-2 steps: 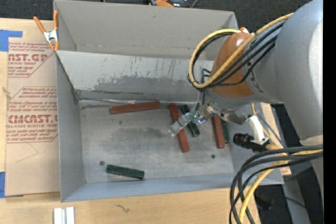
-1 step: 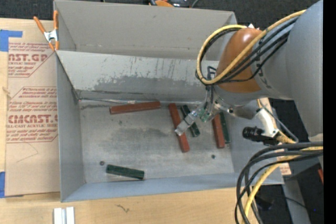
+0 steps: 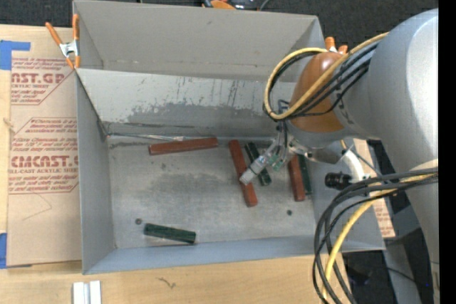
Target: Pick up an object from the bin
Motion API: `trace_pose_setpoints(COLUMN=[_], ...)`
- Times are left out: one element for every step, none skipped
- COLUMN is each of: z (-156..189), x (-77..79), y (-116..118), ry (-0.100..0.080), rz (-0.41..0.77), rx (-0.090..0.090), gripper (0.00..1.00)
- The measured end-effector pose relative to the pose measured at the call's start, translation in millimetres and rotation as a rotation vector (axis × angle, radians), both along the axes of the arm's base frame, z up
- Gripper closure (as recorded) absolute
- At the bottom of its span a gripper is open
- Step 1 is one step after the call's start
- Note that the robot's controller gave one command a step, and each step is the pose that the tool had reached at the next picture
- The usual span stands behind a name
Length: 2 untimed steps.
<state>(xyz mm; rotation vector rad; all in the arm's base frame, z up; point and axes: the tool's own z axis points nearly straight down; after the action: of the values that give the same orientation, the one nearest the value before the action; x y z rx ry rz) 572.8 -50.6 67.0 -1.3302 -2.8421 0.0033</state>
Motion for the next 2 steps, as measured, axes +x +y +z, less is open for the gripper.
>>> trace_pose_setpoints(z=[6.3,5.9], x=[2.4,5.6], y=[1.2,-3.8], ry=[-0.008,-0.014], rz=[0.002,0.702], rx=[0.000,-0.002], gripper=[1.00,1.00])
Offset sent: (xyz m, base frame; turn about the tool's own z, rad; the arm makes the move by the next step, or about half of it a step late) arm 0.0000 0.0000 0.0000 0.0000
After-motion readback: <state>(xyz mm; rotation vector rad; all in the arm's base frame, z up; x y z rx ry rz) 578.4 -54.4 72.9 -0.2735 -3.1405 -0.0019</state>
